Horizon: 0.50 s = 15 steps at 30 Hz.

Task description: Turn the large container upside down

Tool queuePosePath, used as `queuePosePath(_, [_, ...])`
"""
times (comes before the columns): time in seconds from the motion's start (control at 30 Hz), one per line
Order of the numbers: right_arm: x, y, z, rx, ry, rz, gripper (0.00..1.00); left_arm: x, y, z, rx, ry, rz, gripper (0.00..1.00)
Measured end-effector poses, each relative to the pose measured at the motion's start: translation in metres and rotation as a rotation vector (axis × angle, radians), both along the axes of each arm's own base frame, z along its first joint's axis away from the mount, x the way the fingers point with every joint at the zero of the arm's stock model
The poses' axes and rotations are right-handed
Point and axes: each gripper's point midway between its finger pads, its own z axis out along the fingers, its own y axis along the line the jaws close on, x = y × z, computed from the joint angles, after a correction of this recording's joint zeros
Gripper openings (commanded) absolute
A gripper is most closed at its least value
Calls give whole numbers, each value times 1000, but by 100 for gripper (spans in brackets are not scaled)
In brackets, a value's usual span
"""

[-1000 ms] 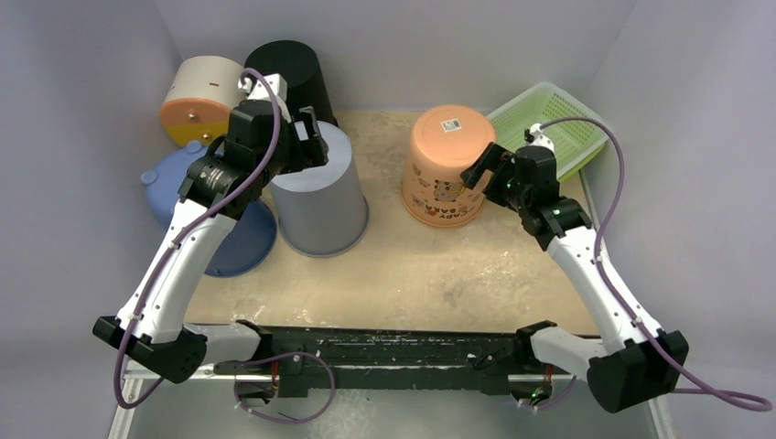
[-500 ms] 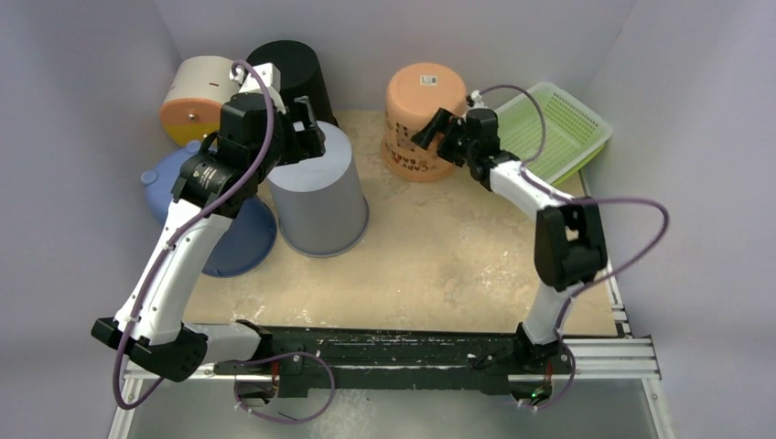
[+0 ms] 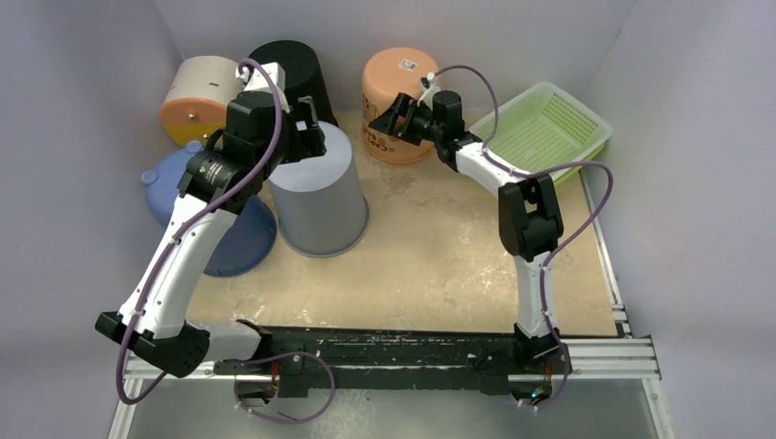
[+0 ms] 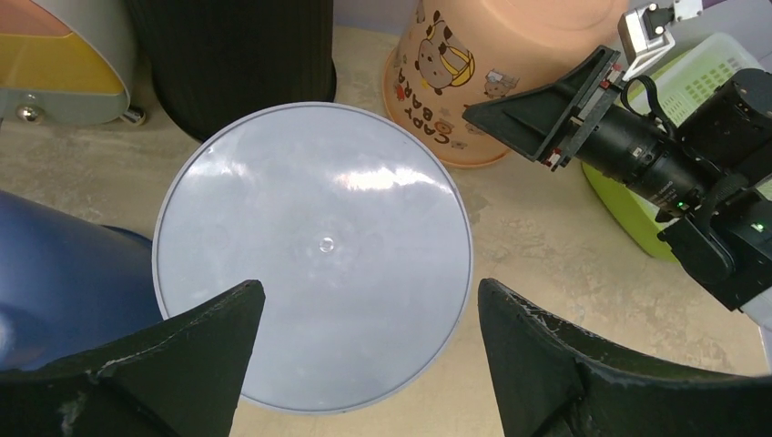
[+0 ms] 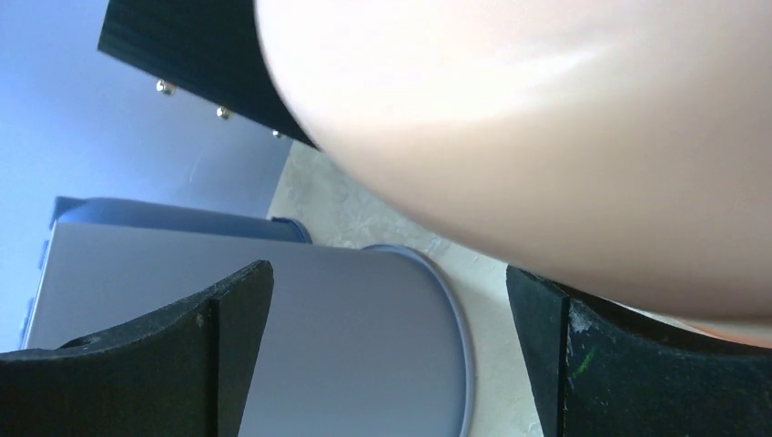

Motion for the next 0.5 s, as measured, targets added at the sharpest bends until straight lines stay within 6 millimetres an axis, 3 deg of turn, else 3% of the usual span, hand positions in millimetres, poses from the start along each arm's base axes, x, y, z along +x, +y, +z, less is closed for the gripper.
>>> queuePosePath(0.1, [-13,4,7,-12,-13,11,100,1,0,-1,2,4,-1,85])
queuePosePath(0.2, [-38,-11,16,-51,1,-10,100,1,0,-1,2,3,0,85])
queuePosePath(0.37, [-70,-39,72,-136,-87,-55,100,1,0,-1,2,3,0,85])
queuePosePath(0.5, [-91,-73,111,-289,-161,-154,100,1,-1,-1,2,3,-1,85])
